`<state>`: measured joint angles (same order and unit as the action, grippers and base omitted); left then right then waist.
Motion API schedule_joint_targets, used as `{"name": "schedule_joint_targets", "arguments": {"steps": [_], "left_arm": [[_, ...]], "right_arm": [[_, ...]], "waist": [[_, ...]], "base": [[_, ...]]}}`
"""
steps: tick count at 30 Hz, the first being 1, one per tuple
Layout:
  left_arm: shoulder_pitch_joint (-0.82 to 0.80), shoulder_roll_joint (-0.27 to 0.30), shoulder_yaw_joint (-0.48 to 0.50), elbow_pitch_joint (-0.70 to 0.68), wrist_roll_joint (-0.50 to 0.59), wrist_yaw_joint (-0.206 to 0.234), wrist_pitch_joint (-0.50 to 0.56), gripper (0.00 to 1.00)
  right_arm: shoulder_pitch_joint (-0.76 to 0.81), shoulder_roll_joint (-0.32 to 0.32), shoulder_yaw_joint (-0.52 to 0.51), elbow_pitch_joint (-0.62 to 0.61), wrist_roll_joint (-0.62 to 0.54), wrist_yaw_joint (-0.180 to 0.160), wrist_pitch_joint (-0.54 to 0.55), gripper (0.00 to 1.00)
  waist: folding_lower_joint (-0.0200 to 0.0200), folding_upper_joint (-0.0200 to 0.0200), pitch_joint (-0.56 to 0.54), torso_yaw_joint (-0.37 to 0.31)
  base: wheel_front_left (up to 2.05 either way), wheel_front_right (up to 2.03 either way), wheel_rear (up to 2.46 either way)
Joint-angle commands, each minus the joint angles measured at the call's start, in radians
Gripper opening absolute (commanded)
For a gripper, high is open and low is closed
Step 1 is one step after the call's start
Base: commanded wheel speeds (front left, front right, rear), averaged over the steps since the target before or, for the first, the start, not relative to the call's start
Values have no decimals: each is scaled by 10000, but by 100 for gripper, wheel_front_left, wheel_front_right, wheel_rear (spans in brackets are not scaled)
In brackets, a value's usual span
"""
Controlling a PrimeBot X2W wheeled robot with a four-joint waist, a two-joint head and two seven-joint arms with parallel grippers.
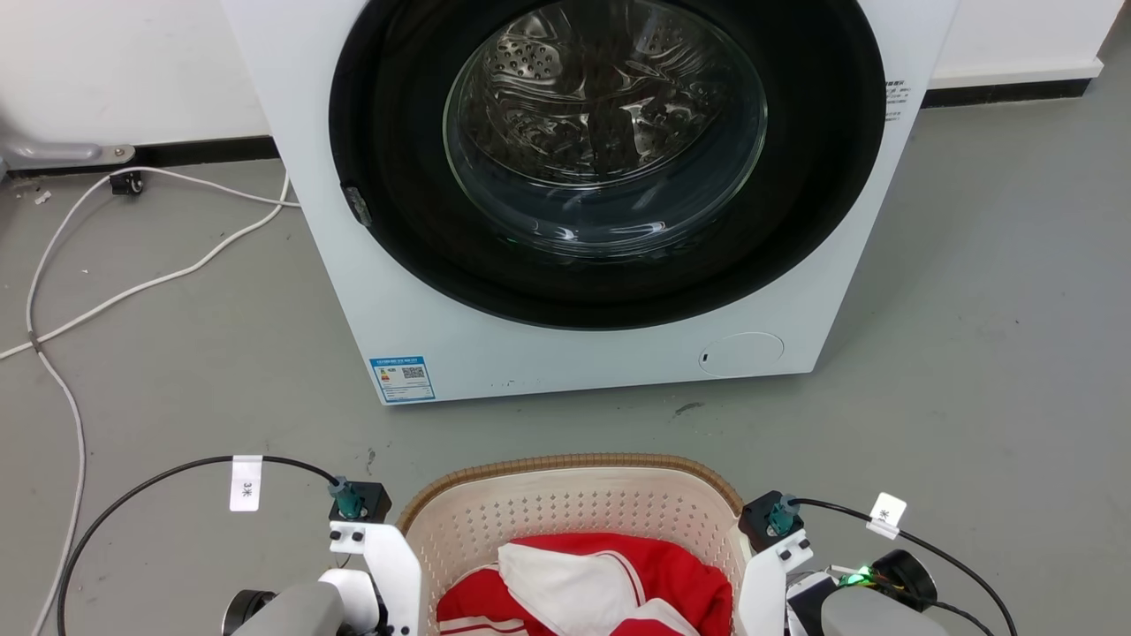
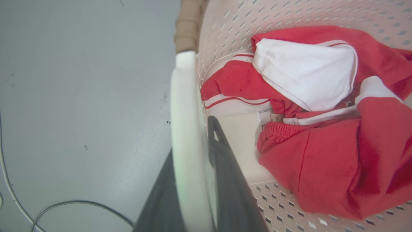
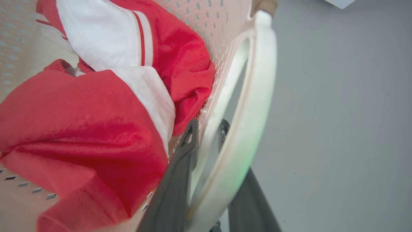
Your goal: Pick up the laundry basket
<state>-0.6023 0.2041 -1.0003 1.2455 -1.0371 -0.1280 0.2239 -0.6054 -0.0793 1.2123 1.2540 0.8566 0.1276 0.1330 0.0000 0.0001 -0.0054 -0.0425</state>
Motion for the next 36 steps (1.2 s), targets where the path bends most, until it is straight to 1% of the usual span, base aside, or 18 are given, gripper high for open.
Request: {"name": "schedule_joint_targets", "arguments": {"steps": [1,36], "left_arm": [[-232,50,-57,-74,-23,-40,-142,0],[-253,85,-615,-53,-619,-41,-310,0]], "right_arm": [[-57,11,133,19,19,56,18,0],[-87,-32,568,120,453,57,-60,0]], "waist": [[0,-1,10,1],[0,-1,-18,-4]], "base": [[0,0,0],[0,0,0]]}}
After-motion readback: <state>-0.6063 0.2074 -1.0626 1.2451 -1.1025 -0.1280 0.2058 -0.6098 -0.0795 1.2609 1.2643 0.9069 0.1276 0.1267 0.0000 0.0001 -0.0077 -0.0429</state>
